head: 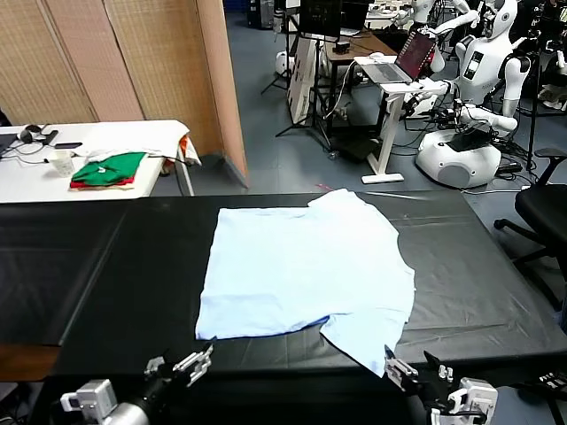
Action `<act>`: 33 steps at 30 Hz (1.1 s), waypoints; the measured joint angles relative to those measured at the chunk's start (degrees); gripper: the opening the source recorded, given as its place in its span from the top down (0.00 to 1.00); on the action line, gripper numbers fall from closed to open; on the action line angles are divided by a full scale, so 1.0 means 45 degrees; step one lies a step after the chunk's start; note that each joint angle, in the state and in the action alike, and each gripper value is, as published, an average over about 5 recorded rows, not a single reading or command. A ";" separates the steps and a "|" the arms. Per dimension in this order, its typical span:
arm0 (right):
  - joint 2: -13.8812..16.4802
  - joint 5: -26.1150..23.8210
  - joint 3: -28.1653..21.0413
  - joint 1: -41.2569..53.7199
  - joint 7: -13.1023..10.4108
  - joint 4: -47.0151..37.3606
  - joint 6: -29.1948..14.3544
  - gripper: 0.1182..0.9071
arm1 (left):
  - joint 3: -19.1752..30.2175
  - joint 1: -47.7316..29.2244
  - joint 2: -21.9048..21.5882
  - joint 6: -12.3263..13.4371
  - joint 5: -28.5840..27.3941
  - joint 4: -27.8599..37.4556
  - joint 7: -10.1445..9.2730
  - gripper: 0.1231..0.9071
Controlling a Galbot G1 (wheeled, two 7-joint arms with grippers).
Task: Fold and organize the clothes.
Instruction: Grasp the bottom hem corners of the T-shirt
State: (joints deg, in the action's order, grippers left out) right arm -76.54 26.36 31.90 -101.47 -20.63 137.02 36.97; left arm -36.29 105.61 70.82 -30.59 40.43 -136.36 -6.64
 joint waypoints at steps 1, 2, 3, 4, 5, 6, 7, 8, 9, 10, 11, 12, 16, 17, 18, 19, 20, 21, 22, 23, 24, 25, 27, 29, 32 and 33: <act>-0.0013 -0.0083 -0.0049 0.0060 -0.0005 -0.0038 0.0005 0.00 | 0.0022 -0.0038 0.0023 -0.0002 -0.0026 0.0036 -0.0019 0.00; -0.0023 -0.0151 -0.0100 0.0119 -0.0018 -0.0080 0.0013 0.00 | 0.0045 -0.0079 0.0048 0.0000 -0.0049 0.0078 -0.0042 0.00; -0.0044 -0.0290 -0.0199 0.0237 -0.0046 -0.0161 0.0028 0.00 | 0.0089 -0.0162 0.0094 0.0001 -0.0110 0.0167 -0.0077 0.00; -0.0060 -0.0393 -0.0296 0.0355 -0.0079 -0.0243 0.0050 0.00 | 0.0138 -0.0251 0.0144 0.0017 -0.0159 0.0266 -0.0119 0.00; -0.0071 -0.0468 -0.0386 0.0468 -0.0113 -0.0326 0.0078 0.00 | 0.0186 -0.0346 0.0197 0.0044 -0.0223 0.0378 -0.0163 0.00; -0.0081 -0.0527 -0.0470 0.0572 -0.0145 -0.0404 0.0108 0.00 | 0.0233 -0.0447 0.0251 0.0079 -0.0307 0.0501 -0.0196 0.00; -0.0092 -0.0585 -0.0541 0.0663 -0.0168 -0.0477 0.0136 0.00 | 0.0280 -0.0554 0.0308 0.0116 -0.0399 0.0633 -0.0218 0.00; -0.0105 -0.0651 -0.0611 0.0744 -0.0179 -0.0547 0.0159 0.00 | 0.0323 -0.0660 0.0367 0.0153 -0.0489 0.0766 -0.0232 0.00; -0.0122 -0.0732 -0.0681 0.0812 -0.0180 -0.0613 0.0174 0.00 | 0.0364 -0.0774 0.0427 0.0187 -0.0575 0.0903 -0.0244 0.00; -0.0144 -0.0830 -0.0749 0.0867 -0.0176 -0.0679 0.0178 0.00 | 0.0402 -0.0897 0.0484 0.0217 -0.0648 0.1042 -0.0253 0.00; -0.0171 -0.0943 -0.0821 0.0915 -0.0168 -0.0747 0.0174 0.00 | 0.0434 -0.1017 0.0531 0.0246 -0.0704 0.1177 -0.0259 0.00; -0.0204 -0.1053 -0.0899 0.0958 -0.0159 -0.0818 0.0165 0.00 | 0.0460 -0.1133 0.0567 0.0272 -0.0750 0.1303 -0.0264 0.00; -0.0330 -0.1397 -0.1202 0.1067 -0.0123 -0.1073 0.0131 0.01 | 0.0561 -0.1553 0.0631 0.0404 -0.0959 0.1774 -0.0266 0.00; -0.0352 -0.1458 -0.1267 0.1080 -0.0121 -0.1125 0.0129 0.01 | 0.0589 -0.1634 0.0647 0.0442 -0.1028 0.1882 -0.0265 0.00; -0.0372 -0.1514 -0.1322 0.1089 -0.0125 -0.1177 0.0127 0.02 | 0.0619 -0.1701 0.0665 0.0476 -0.1113 0.1976 -0.0264 0.00; -0.0391 -0.1559 -0.1365 0.1093 -0.0138 -0.1219 0.0129 0.03 | 0.0652 -0.1763 0.0690 0.0506 -0.1200 0.2064 -0.0262 0.00; -0.0407 -0.1591 -0.1393 0.1092 -0.0159 -0.1257 0.0134 0.04 | 0.0684 -0.1818 0.0715 0.0530 -0.1284 0.2141 -0.0259 0.00; -0.0419 -0.1610 -0.1409 0.1084 -0.0185 -0.1289 0.0139 0.05 | 0.0713 -0.1862 0.0737 0.0546 -0.1370 0.2205 -0.0255 0.01; -0.0429 -0.1622 -0.1411 0.1071 -0.0212 -0.1315 0.0145 0.06 | 0.0742 -0.1899 0.0758 0.0560 -0.1460 0.2265 -0.0251 0.02; -0.0435 -0.1625 -0.1404 0.1056 -0.0234 -0.1339 0.0151 0.06 | 0.0767 -0.1926 0.0777 0.0571 -0.1540 0.2321 -0.0244 0.03; -0.0437 -0.1623 -0.1391 0.1042 -0.0249 -0.1365 0.0154 0.08 | 0.0788 -0.1940 0.0791 0.0584 -0.1622 0.2370 -0.0233 0.05; -0.0438 -0.1619 -0.1376 0.1031 -0.0258 -0.1393 0.0156 0.10 | 0.0807 -0.1948 0.0801 0.0598 -0.1703 0.2414 -0.0220 0.08; -0.0438 -0.1605 -0.1351 0.1021 -0.0261 -0.1461 0.0155 0.19 | 0.0843 -0.1948 0.0814 0.0623 -0.1849 0.2482 -0.0187 0.15; -0.0439 -0.1587 -0.1348 0.1021 -0.0259 -0.1517 0.0148 0.31 | 0.0878 -0.1952 0.0820 0.0645 -0.1967 0.2537 -0.0162 0.22; -0.0449 -0.1563 -0.1374 0.1026 -0.0242 -0.1592 0.0124 0.54 | 0.0941 -0.1961 0.0846 0.0683 -0.2142 0.2616 -0.0173 0.32; -0.0456 -0.1554 -0.1389 0.1028 -0.0236 -0.1618 0.0118 0.63 | 0.0965 -0.1950 0.0861 0.0691 -0.2190 0.2629 -0.0186 0.37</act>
State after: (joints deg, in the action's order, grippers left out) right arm -78.59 19.37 25.65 -96.85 -21.70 129.74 37.50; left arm -31.95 96.83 74.69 -27.48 30.58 -124.52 -7.48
